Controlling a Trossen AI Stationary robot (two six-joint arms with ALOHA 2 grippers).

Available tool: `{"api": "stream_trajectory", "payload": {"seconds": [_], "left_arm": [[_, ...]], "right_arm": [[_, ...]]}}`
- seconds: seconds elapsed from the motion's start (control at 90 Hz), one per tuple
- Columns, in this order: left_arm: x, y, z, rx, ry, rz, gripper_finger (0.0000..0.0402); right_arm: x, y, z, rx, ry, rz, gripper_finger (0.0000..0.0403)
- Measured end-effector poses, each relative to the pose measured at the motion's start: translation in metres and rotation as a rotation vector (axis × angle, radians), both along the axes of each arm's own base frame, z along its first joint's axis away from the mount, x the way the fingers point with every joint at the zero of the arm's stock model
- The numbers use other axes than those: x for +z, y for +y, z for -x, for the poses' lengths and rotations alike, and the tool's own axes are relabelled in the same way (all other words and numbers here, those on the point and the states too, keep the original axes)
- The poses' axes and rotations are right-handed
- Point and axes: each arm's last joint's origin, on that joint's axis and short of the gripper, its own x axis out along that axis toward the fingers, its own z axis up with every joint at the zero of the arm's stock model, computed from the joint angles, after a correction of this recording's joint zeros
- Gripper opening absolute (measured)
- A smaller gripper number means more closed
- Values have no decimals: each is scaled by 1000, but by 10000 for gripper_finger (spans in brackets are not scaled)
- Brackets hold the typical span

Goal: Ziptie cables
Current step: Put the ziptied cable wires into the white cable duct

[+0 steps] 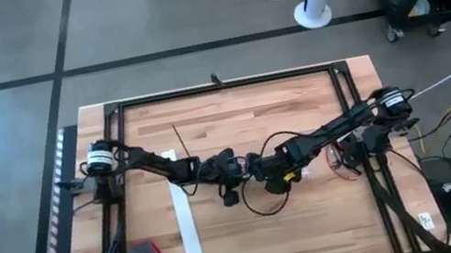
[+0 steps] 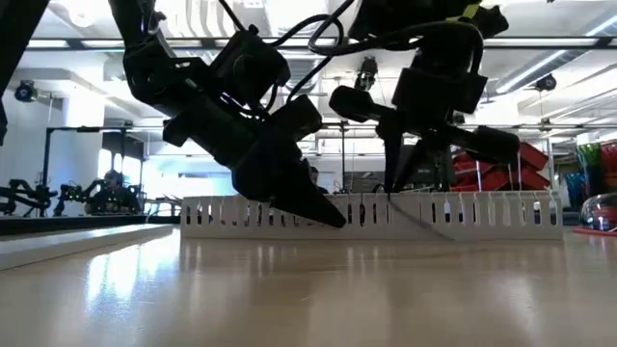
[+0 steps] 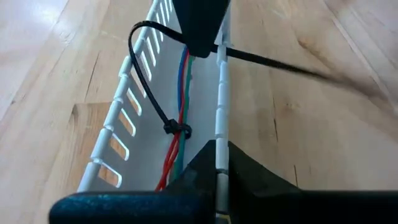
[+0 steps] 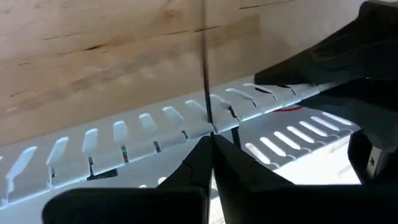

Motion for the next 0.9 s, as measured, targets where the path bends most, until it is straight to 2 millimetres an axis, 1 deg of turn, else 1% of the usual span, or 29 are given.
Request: {"api": "stream_trajectory", "payload": {"seconds": [0.044,0.189,0.356,0.622,0.733,0.9], "left_arm": [[0,0,0,0,-1,0,0],[0,0,0,1,-1,0,0],[0,0,0,1,-1,1,0],[0,0,0,3,0,3,0],[0,0,0,4,1,3,0],[0,0,0,4,1,2,0]], "right_arm": [[0,0,0,0,-2,-9,0],[-11,0,-3,-9,18,-17,0],[-18,-1,-4,-38,30,-12,0],[-15,-1,-6,-118,0,-26,3],[-15,-1,-6,-122,-3,-26,27],[-4,-1,-2,-141,-19,13,93]]}}
